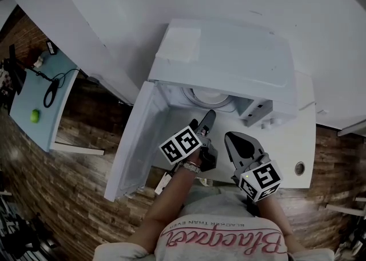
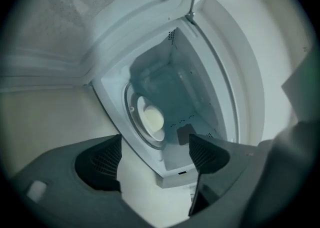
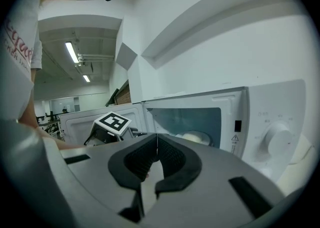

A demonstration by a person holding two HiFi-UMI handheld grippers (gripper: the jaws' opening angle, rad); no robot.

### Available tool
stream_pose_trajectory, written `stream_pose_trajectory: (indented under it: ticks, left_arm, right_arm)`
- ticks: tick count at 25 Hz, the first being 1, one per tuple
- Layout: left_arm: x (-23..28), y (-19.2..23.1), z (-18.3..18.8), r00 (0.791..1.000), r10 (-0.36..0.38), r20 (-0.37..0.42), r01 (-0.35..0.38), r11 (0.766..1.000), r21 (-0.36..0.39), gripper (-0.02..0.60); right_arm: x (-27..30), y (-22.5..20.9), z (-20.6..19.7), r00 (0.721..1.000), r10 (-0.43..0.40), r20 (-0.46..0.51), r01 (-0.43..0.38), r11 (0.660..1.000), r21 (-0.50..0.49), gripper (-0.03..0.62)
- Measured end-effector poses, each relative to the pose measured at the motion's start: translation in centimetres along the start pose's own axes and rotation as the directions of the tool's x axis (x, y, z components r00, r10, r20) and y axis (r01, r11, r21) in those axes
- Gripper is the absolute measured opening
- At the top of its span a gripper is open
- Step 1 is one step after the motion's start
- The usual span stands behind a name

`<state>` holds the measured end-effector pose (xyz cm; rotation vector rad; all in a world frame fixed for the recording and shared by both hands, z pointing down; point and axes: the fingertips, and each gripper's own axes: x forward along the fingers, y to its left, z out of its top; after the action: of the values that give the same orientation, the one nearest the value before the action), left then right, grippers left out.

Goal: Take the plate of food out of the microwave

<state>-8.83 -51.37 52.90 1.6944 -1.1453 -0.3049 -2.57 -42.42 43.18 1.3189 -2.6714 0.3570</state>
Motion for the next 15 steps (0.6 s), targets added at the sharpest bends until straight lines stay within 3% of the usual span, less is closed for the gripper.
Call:
stream_pose_trajectory:
  ticks: [6, 12, 15]
  left_arm:
    - [2.2, 2.2, -0.2, 0.997, 0.071, 0.014, -0.068, 0.988, -0.142, 0.411]
    - [4.2, 4.4, -0.5, 0.988, 0.157, 0.002, -0.149, 0.946, -0.287, 0.411]
    - [5.1, 5.0, -0.4, 0.981, 0.195, 0.005, -0.184, 0.932, -0.312, 0.411]
  right_arm:
    - [0.9, 0.1, -0.9, 0.999, 0.047, -0.024, -0.047, 0.999, 0.009, 0.013]
    - [1.9, 0.0, -1.5, 0.996, 0.083, -0.042, -0.082, 0.996, 0.021, 0.012]
    - [2.1, -0.6, -1.7, 0.996, 0.079, -0.051, -0.078, 0.997, 0.03, 0.012]
